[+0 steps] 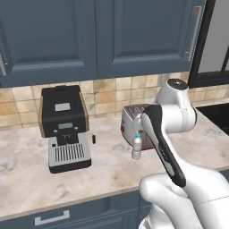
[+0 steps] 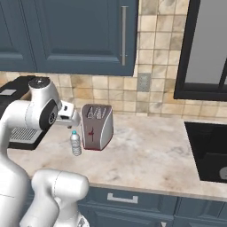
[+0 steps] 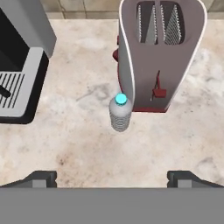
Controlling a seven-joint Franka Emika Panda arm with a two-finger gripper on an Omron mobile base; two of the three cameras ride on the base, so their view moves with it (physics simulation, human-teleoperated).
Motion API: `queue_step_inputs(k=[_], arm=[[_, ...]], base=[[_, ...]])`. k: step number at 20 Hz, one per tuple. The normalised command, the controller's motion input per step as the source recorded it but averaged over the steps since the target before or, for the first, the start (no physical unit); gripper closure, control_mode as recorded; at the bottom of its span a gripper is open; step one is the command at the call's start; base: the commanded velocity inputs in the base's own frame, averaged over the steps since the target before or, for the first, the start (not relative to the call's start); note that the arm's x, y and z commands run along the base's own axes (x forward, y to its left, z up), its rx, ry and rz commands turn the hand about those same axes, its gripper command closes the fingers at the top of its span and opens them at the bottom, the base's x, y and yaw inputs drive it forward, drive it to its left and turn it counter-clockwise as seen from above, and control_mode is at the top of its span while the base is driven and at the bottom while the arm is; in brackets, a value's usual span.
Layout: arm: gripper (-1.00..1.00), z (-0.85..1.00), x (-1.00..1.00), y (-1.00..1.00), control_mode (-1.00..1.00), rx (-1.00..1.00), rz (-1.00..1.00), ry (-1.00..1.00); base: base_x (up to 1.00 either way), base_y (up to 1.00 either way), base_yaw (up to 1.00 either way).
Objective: Place the drinks on the dining counter in a tight cluster.
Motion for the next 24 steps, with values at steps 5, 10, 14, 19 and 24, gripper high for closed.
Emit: queue_step_inputs(k=[5,10,14,19,24], arm=[[-1.00,-0.27,0.23,0.00,-1.00,0.00,0.00,0.03],[-1.00,-0.43,0.19,0.00,-1.00,0.00,0.00,0.07],[-1.00,-0.36,0.17,0.00,-1.00,0.00,0.00,0.07],[-1.00,-0.23,0.22,0.00,-1.00,0.00,0.00,0.11],[-1.00,-0.17,0.22,0.00,-1.00,0.00,0.00,0.10]], base=[[0.00,0.00,0.00],[0.00,0.00,0.00],[0.00,0.00,0.00],[0.00,0.00,0.00],[0.00,0.00,0.00]])
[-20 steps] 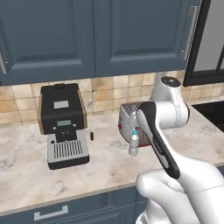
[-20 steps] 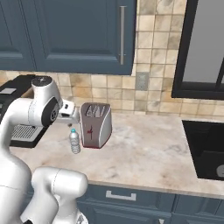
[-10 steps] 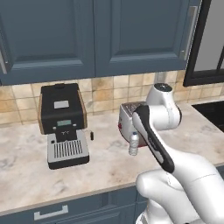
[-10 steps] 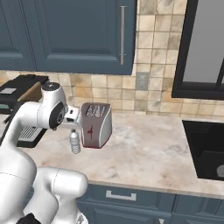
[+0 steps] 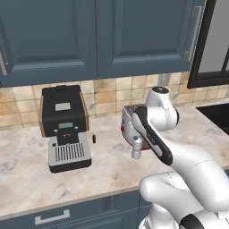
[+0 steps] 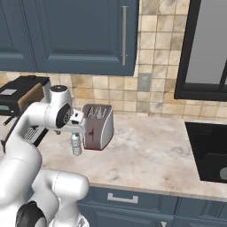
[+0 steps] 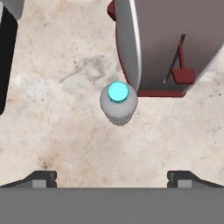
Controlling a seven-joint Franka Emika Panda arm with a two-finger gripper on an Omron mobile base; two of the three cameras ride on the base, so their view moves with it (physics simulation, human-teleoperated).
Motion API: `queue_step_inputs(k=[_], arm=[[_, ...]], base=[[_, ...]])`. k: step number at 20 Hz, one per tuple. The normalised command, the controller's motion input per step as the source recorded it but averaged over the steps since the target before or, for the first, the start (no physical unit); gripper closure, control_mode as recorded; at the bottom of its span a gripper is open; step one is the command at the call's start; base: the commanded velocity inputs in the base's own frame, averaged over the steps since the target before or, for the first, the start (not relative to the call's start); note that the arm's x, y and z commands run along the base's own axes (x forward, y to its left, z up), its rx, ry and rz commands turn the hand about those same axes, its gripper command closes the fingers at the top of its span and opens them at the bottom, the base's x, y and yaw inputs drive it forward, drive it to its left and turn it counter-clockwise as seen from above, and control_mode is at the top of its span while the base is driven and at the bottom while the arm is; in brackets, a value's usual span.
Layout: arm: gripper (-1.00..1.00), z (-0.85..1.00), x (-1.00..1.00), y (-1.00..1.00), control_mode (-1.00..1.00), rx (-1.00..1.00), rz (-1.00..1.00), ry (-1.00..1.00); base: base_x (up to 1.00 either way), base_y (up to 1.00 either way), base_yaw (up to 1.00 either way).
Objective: Place the drinks on the dining counter in a tight cluster.
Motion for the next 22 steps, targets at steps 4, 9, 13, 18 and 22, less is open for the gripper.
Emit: queue_step_inputs(k=[4,9,13,18,22], arm=[[-1.00,-0.07,0.26,0.00,-1.00,0.00,0.00,0.05],[-1.00,0.00,0.27,0.00,-1.00,0.00,0.00,0.00],[-1.00,-0.01,0.18,0.00,-1.00,0.00,0.00,0.00],[-1.00,-0.17,0.02,0.00,-1.00,0.00,0.00,0.00],[-1.00,-0.29,0.03,0.00,-1.00,0.00,0.00,0.00]], base=[[0.00,0.00,0.00],[0.00,0.00,0.00],[0.00,0.00,0.00],[0.00,0.00,0.00],[0.00,0.00,0.00]])
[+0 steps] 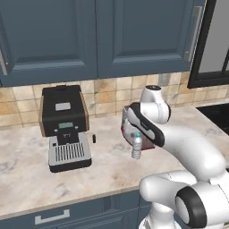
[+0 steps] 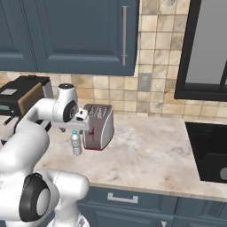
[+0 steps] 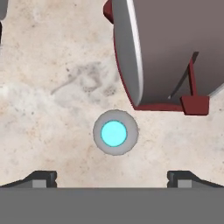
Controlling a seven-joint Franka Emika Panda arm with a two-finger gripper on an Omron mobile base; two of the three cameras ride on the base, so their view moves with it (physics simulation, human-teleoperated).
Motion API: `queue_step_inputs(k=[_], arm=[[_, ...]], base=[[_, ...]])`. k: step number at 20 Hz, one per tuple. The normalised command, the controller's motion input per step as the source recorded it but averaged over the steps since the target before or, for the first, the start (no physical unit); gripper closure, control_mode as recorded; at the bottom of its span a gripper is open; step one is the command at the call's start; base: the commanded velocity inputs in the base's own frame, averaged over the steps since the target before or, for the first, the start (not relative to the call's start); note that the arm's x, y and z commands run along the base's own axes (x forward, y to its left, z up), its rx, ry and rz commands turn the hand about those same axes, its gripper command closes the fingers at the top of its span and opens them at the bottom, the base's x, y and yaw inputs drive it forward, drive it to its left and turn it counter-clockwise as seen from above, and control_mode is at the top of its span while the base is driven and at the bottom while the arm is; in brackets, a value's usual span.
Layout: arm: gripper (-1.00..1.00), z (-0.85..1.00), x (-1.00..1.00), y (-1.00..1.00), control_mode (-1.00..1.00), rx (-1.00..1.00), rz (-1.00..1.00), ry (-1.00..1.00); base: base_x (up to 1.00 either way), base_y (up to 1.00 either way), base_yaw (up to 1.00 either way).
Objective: Place the drinks on the dining counter in a tight cluster.
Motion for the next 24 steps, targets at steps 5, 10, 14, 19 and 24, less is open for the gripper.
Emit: queue_step_inputs(k=[5,10,14,19,24], arm=[[-1.00,-0.24,0.10,0.00,-1.00,0.00,0.00,-0.02],[-1.00,0.00,0.13,0.00,-1.00,0.00,0.00,-0.01],[-1.00,0.00,0.04,0.00,-1.00,0.00,0.00,0.00],[-1.00,-0.01,0.00,0.00,-1.00,0.00,0.00,0.00],[-1.00,-0.15,0.00,0.00,-1.00,0.00,0.00,0.00]], base=[[0.00,0.00,0.00],[0.00,0.00,0.00],[0.00,0.00,0.00],[0.00,0.00,0.00],[0.00,0.00,0.00]])
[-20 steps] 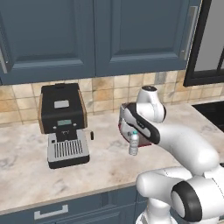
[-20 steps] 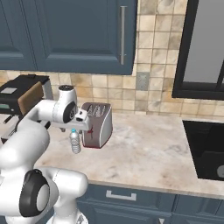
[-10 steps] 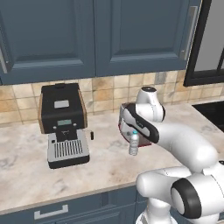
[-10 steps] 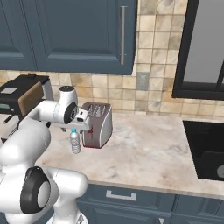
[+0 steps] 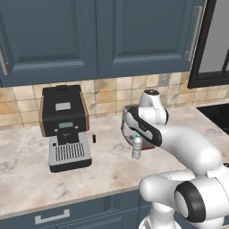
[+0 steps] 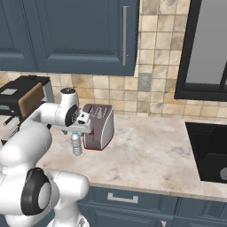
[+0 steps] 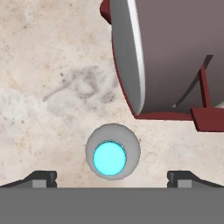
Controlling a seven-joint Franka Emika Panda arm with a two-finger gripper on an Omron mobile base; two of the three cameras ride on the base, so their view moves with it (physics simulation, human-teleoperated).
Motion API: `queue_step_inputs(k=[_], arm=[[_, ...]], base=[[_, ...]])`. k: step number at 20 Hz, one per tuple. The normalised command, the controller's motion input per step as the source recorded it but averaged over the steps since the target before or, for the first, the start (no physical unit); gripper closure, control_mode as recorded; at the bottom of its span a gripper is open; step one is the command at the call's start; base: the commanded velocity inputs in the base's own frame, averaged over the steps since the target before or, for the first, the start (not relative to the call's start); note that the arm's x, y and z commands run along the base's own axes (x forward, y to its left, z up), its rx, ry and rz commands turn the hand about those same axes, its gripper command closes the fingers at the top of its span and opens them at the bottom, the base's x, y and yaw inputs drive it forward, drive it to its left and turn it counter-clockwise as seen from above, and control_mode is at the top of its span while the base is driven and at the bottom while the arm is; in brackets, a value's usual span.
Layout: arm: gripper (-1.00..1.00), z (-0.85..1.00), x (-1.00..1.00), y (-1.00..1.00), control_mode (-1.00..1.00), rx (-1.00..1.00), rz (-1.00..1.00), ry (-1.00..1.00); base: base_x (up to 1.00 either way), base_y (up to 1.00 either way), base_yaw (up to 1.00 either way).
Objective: Place the drinks on the dining counter in a tight cluster.
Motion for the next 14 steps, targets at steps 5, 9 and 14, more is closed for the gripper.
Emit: queue_step_inputs(k=[5,9,14], arm=[[-1.00,-0.17,0.00,0.00,-1.00,0.00,0.00,0.00],[-1.00,-0.01,0.04,0.00,-1.00,0.00,0.00,0.00],[-1.00,0.00,0.10,0.00,-1.00,0.00,0.00,0.00]], base=[[0.00,0.00,0.00],[0.00,0.00,0.00],[0.00,0.00,0.00]])
